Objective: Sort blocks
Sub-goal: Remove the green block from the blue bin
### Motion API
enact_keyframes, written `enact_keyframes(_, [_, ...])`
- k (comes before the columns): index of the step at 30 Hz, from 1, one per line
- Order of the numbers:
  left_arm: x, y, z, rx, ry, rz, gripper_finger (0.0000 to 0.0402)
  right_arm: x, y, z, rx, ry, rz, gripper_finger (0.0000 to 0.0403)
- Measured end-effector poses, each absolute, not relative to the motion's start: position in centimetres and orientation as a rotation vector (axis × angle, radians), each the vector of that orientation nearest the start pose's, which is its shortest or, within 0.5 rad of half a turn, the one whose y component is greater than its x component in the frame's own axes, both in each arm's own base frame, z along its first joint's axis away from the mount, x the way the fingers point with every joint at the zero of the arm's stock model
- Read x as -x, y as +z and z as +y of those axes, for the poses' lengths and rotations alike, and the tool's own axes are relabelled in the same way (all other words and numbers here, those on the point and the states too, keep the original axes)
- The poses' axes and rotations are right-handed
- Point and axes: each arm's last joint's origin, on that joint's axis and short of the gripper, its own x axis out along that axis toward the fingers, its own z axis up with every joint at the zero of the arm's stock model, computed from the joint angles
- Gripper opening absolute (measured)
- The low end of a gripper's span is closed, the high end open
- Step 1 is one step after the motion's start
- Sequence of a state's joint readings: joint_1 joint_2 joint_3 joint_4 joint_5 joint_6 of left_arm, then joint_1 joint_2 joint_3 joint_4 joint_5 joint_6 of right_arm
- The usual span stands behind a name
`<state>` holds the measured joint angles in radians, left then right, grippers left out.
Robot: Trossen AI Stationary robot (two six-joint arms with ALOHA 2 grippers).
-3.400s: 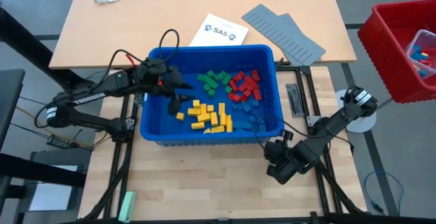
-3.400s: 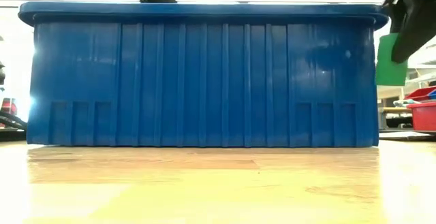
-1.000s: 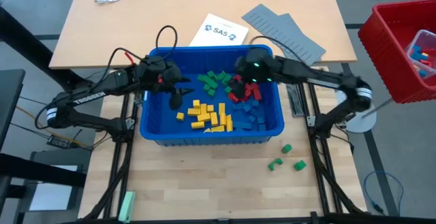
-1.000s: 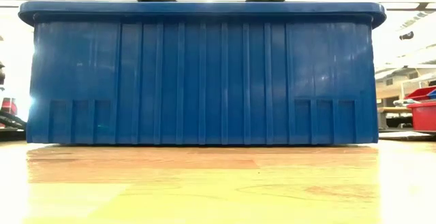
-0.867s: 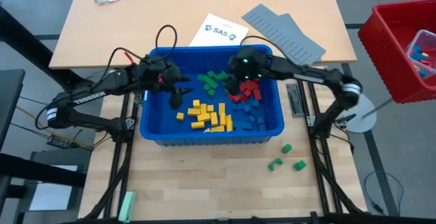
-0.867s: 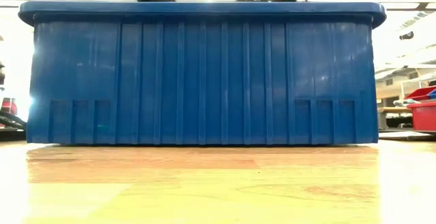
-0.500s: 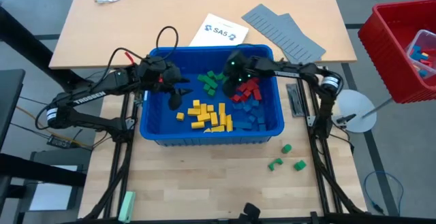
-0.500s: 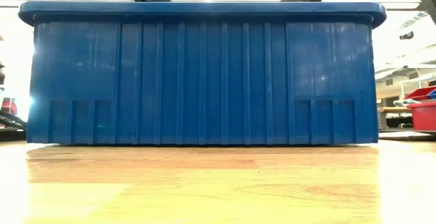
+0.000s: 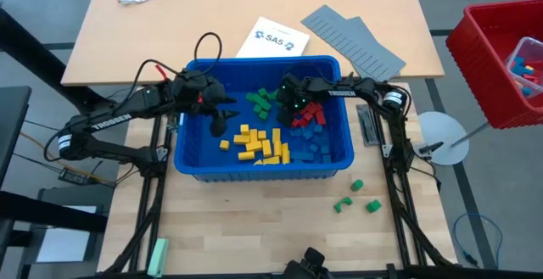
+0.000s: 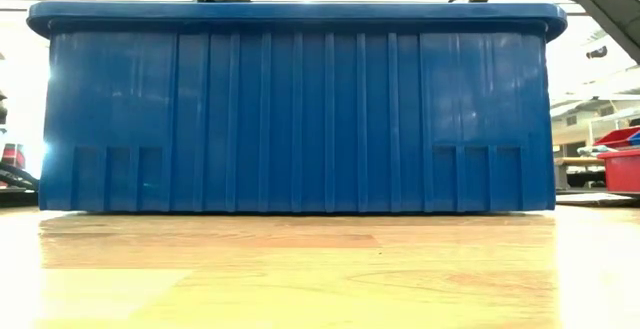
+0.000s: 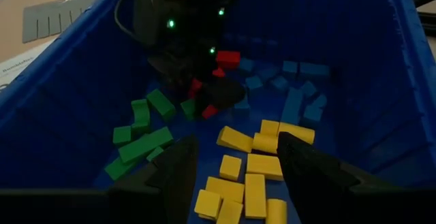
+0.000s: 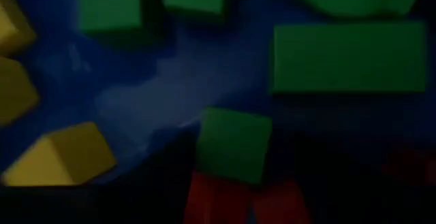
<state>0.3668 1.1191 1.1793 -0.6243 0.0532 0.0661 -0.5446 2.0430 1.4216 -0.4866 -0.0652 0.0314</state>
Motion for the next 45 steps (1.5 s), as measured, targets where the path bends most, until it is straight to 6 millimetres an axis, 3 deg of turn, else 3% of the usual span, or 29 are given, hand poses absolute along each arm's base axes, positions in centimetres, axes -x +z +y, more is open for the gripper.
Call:
enact_keyframes(4, [-21.3, 36.4, 8.0, 0.055, 0.287, 0.563, 0.0211, -35.9, 14.6, -21.6, -0.353, -0.433, 1.092, 0.0236])
enact_keyframes(9, [-21.3, 36.4, 8.0, 0.055, 0.287, 0.563, 0.0211, -36.0, 14.6, -21.7, -0.329, -0.444, 1.089, 0.0227])
enact_keyframes(13, [-21.3, 36.4, 8.0, 0.055, 0.287, 0.563, 0.0211, -36.2, 15.0, -22.0, -0.328, -0.437, 1.035, 0.0195])
enact_keyframes(18, [-21.3, 36.4, 8.0, 0.060, 0.289, 0.563, 0.0211, -36.0, 15.0, -22.0, -0.343, -0.431, 1.046, 0.0122])
enact_keyframes(21, [-21.3, 36.4, 8.0, 0.066, 0.299, 0.562, 0.0211, -35.6, 16.0, -21.7, -0.335, -0.425, 1.058, 0.0117])
enact_keyframes(26, [-21.3, 36.4, 8.0, 0.055, 0.298, 0.565, 0.0211, -34.5, 21.2, -20.5, -0.300, -0.420, 0.977, 0.0117])
enact_keyframes(30, [-21.3, 36.4, 8.0, 0.046, 0.296, 0.566, 0.0211, -32.9, 26.7, -17.9, -0.267, -0.399, 0.884, 0.0117])
enact_keyframes(37, [-21.3, 36.4, 8.0, 0.045, 0.296, 0.567, 0.0211, -27.9, 35.2, -10.8, -0.331, -0.349, 0.752, 0.0117])
enact_keyframes(45, [-21.3, 36.4, 8.0, 0.045, 0.296, 0.569, 0.0211, -21.2, 39.8, -1.7, -0.522, -0.222, 0.729, 0.0120])
